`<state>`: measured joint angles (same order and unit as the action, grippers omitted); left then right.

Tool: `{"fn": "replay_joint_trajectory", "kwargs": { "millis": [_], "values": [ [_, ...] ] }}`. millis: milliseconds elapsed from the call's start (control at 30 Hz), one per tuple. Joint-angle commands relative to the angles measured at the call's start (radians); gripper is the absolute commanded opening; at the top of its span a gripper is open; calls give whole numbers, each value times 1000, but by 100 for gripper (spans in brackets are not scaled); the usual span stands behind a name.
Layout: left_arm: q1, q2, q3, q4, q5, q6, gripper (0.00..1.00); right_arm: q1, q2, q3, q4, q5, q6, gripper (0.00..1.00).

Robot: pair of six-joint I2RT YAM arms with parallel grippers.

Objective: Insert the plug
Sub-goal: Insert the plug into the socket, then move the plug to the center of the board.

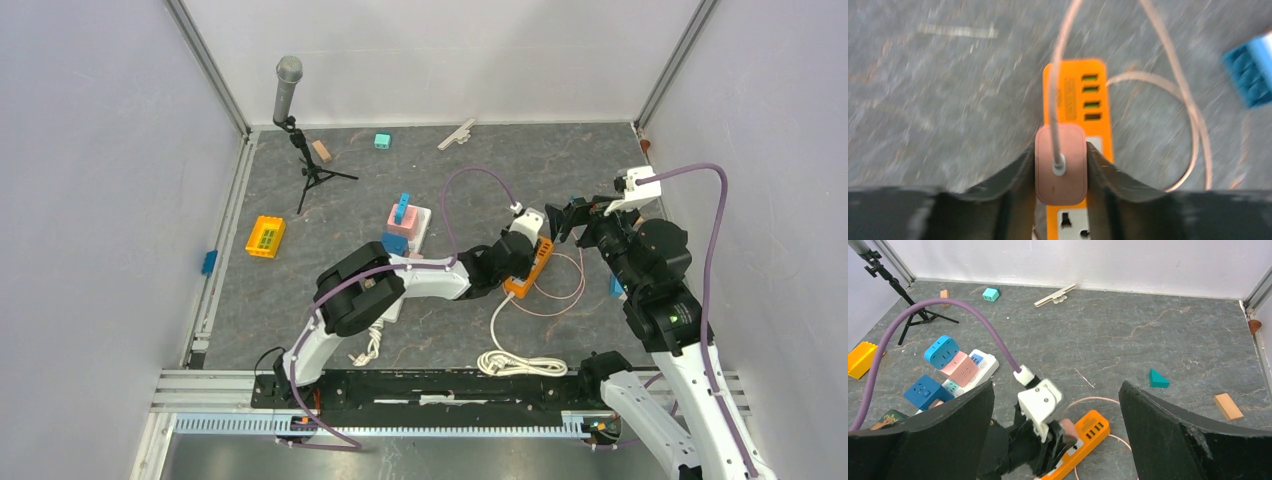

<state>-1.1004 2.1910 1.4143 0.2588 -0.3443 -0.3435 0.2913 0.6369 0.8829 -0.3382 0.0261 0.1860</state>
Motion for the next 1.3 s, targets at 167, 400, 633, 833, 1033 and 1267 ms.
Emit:
{"fn": "replay_joint_trajectory", "kwargs": {
  "millis": [167, 400, 633, 833, 1033, 1267],
  "values": [
    [-12, -78, -145, -630, -162, 61, 100, -4, -1, 34, 48, -6, 4, 98],
    [-13, -365, -72, -680, -190, 112, 100, -4, 10, 32, 57, -19, 15, 98],
    [15, -584, -48, -672, -212, 158, 100, -4, 20, 0, 84, -23, 46, 98],
    [200, -705, 3, -779, 53, 57, 100, -4, 24, -33, 84, -23, 54, 98],
    [306, -727, 60, -926, 35, -110, 100, -4, 55, -38, 68, -23, 44, 98],
    [392, -705, 51, -849, 48, 64, 100, -5, 115, -27, 102, -16, 59, 98]
  ]
}}
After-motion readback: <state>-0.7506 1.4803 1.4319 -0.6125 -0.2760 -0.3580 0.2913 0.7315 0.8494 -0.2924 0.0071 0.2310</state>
